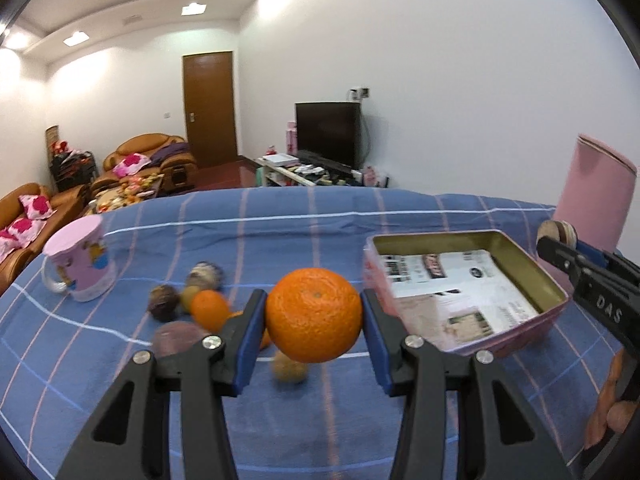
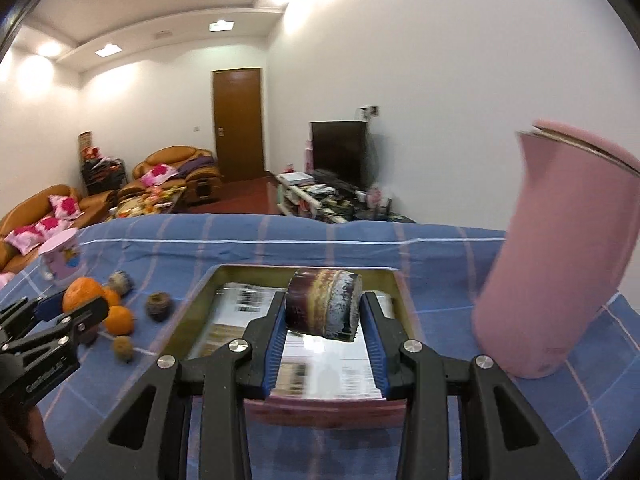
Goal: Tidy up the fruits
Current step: 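Carry the jar into the tin with the right gripper while the left gripper grasps an orange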
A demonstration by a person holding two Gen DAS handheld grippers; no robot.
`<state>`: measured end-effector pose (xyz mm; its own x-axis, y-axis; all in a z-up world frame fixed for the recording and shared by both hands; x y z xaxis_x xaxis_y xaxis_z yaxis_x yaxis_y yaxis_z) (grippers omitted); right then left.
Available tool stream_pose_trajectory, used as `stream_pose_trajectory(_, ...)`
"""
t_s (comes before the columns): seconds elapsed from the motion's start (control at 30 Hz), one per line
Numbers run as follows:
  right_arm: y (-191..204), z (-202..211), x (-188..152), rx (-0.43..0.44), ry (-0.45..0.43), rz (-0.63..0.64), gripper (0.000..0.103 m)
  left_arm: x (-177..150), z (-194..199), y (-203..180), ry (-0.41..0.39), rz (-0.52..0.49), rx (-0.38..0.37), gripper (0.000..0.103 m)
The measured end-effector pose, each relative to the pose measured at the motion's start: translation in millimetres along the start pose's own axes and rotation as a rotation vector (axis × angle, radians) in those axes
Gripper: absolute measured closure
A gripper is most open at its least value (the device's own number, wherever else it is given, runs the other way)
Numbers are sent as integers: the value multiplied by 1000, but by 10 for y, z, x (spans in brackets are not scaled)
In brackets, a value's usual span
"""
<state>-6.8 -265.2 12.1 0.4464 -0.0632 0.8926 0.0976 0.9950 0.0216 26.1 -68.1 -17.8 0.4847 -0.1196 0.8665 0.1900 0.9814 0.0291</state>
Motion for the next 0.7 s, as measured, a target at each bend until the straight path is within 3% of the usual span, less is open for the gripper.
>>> stream_pose_trajectory(0.2, -388, -63, -23, -48, 31, -24, 65, 83, -66, -432, -1, -48, -32, 54)
stream_pose_trajectory(0.4, -425, -182, -89, -61, 75, 28, 65, 114, -234, -822, 37, -85, -43, 54)
stream_pose_trajectory(0.7, -375, -382, -156, -15, 155, 48, 64, 42, -461, -989, 129, -112, -40, 54)
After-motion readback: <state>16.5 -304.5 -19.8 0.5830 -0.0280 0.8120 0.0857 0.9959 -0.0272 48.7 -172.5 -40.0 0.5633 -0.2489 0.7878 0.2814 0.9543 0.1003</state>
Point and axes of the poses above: each gripper's, at about its wrist camera, not at the fingertips, and z roughly against the way its jaws point, y to its left, x to its top, the point moved 4 cm from there along -z, roughly the way its jaws point, and after that the axes turned 4 degrees about x, right-handed, at the moved point
